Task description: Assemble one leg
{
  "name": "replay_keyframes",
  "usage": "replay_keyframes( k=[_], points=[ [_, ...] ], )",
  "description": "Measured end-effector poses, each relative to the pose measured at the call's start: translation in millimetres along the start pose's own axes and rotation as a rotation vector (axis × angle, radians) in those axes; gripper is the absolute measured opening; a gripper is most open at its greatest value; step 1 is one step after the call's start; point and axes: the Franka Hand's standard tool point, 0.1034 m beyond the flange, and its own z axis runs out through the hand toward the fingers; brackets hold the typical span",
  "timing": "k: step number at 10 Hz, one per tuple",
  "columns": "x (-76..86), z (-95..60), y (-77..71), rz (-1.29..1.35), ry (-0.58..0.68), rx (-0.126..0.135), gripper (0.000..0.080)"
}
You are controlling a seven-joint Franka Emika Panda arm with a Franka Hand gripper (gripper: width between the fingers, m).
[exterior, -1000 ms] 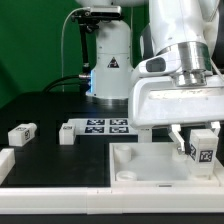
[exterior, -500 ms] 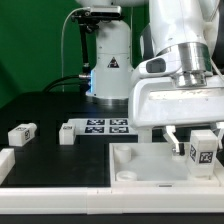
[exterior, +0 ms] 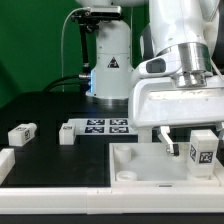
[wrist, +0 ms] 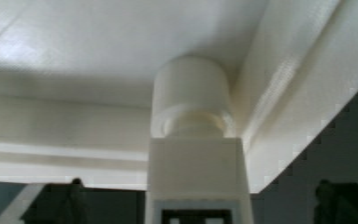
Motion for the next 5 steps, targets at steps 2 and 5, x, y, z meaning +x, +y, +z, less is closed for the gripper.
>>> replay_keyframes(
  k=[2, 5],
  points=[
    [0.6, -0.5, 0.0, 0.0, 0.001, 0.0, 0.0649],
    [19.9, -21.7, -3.6, 0.013, -0.018, 0.013, 0.0649]
  ],
)
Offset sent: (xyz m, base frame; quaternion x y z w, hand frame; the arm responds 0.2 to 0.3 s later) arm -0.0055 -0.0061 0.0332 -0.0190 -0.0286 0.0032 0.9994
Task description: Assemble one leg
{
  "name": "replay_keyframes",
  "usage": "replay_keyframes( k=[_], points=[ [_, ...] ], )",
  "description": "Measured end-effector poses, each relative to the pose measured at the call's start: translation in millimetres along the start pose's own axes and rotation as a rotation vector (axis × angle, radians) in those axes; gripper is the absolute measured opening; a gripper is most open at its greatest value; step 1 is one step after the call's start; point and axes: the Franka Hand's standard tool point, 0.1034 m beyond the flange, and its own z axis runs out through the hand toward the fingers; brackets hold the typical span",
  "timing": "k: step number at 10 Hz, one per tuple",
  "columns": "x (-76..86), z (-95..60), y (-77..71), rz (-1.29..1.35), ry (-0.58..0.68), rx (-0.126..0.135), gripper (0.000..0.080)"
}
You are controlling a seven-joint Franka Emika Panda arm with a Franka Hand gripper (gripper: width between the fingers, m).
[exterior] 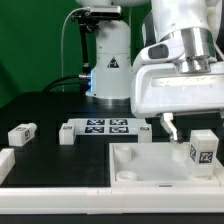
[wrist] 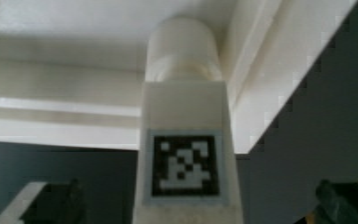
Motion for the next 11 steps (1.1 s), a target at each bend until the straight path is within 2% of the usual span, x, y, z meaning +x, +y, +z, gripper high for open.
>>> replay_keyframes(
  k=[1, 2, 3, 4, 5, 6, 9, 10, 11],
  points=[
    [0.9, -1.9, -1.8, 0.001, -0.044, 0.012, 0.0649],
    [1.9, -2.2, -1.6, 0.002, -0.041, 0.012, 0.0649],
    [-2.5, 0.3, -3.9, 0.003, -0.094, 0.024, 0.0649],
    [-6.1, 3.8, -2.6, 0.011, -0.237, 0.052, 0.0649],
    [0.1, 4.8, 0.8, 0.021, -0.32, 0.069, 0.0649],
    [0.8, 6.5, 4.0, 0.03, -0.388, 0.08, 0.0649],
    [-4.3, 4.4, 7.2, 0.052, -0.702, 0.112, 0.0649],
    [3.1, 8.8, 7.5, 0.059, -0.732, 0.115, 0.0649],
    [6.6, 12.0, 7.4, 0.059, -0.709, 0.112, 0.0649]
  ],
)
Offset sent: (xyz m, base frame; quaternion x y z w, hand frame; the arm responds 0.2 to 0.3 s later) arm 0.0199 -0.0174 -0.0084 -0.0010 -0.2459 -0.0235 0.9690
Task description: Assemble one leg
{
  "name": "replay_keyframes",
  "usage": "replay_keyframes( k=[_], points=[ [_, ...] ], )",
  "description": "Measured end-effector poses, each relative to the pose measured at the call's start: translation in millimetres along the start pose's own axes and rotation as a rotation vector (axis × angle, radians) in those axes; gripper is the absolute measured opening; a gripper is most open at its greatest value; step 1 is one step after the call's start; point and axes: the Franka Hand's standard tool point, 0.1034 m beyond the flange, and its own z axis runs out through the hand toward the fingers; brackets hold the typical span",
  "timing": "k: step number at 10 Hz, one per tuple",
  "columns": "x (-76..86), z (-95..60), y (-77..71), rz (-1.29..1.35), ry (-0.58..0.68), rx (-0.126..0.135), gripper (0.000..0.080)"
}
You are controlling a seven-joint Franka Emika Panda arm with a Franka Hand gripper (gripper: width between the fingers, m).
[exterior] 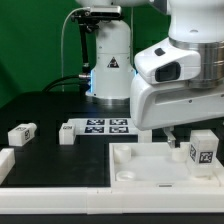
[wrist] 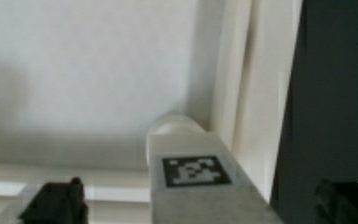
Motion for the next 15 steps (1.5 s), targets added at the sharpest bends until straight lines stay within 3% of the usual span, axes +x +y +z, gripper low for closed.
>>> replay_keyframes(
  k=[6, 7, 8, 9, 13, 15],
  points=[
    [2.3, -1.1, 3.4, -0.003, 0.01, 0.0, 0.0629],
    [2.3, -1.0, 3.3, -0.002, 0.01, 0.0, 0.0408],
    [2.3, -1.0, 3.4, -0.002, 0.01, 0.0, 0.0408],
    [2.3, -1.1, 3.6, -0.002, 0.01, 0.0, 0.0287],
    [2.4, -1.1, 3.2, 0.066, 0.01, 0.002, 0.0291],
    [1.3, -0.3, 0.6, 0.43, 0.029, 0.006, 0.0291]
  ],
)
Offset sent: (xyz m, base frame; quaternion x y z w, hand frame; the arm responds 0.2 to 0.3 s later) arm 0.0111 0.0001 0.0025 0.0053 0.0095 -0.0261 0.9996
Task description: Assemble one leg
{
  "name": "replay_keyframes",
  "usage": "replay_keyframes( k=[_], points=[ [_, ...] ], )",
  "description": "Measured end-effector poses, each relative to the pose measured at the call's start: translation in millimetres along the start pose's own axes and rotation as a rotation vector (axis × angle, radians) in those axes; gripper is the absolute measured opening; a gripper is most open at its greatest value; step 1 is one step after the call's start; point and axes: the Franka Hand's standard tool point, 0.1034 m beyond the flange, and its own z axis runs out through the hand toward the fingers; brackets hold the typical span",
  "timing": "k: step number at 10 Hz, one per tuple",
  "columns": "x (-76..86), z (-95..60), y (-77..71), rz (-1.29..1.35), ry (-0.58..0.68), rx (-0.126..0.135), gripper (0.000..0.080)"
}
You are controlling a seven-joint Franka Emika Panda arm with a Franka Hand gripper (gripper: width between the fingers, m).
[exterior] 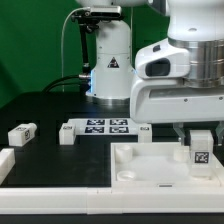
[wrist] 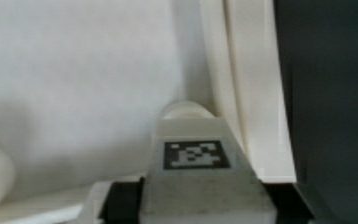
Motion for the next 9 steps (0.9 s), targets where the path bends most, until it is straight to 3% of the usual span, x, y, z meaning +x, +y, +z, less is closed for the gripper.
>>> replay_keyframes(
  k=[5, 9],
  points=[
    [-3.2, 2.6, -10.1, 0.793, 0.029, -0.005, 0.0293],
    [-2.6, 2.6, -10.9, 0.893, 0.032, -0.001, 0.0294]
  ],
)
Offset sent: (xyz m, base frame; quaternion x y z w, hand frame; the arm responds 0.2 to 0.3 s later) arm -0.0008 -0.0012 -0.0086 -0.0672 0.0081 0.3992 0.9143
